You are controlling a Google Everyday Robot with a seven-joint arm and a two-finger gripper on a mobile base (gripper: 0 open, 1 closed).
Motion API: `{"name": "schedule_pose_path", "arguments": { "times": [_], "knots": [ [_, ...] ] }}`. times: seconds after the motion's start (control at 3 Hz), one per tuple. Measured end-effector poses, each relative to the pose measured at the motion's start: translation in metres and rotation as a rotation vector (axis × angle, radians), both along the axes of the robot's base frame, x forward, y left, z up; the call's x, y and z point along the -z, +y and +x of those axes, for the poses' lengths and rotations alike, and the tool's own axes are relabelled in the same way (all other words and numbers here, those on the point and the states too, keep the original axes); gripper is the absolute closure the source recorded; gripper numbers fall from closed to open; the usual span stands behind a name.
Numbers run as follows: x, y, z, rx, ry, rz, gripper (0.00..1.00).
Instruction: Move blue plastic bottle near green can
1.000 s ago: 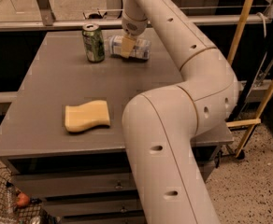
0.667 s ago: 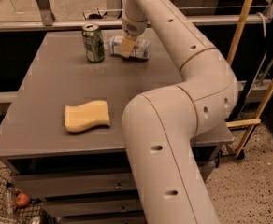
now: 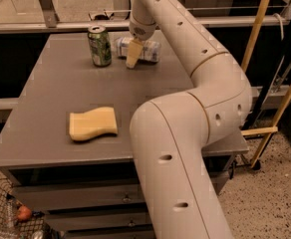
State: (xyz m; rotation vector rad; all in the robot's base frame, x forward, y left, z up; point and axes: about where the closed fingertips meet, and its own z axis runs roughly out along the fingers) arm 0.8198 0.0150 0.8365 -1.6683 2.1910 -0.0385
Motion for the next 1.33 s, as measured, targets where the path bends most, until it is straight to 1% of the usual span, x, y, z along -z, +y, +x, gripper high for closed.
{"name": "schedule_pose_path", "arguments": {
  "times": [0.33, 0.67, 1.0, 1.33],
  "knots": [
    [0.0, 0.0, 0.0, 0.0, 0.0, 0.0, 0.0],
    [-0.013, -0.007, 0.0, 0.017, -0.03, 0.019, 0.0],
    [-0.044, -0.035, -0.004, 0.093, -0.101, 0.069, 0.0],
    [-0.108, -0.075, -0.032, 0.186, -0.227, 0.183, 0.0]
  ]
}}
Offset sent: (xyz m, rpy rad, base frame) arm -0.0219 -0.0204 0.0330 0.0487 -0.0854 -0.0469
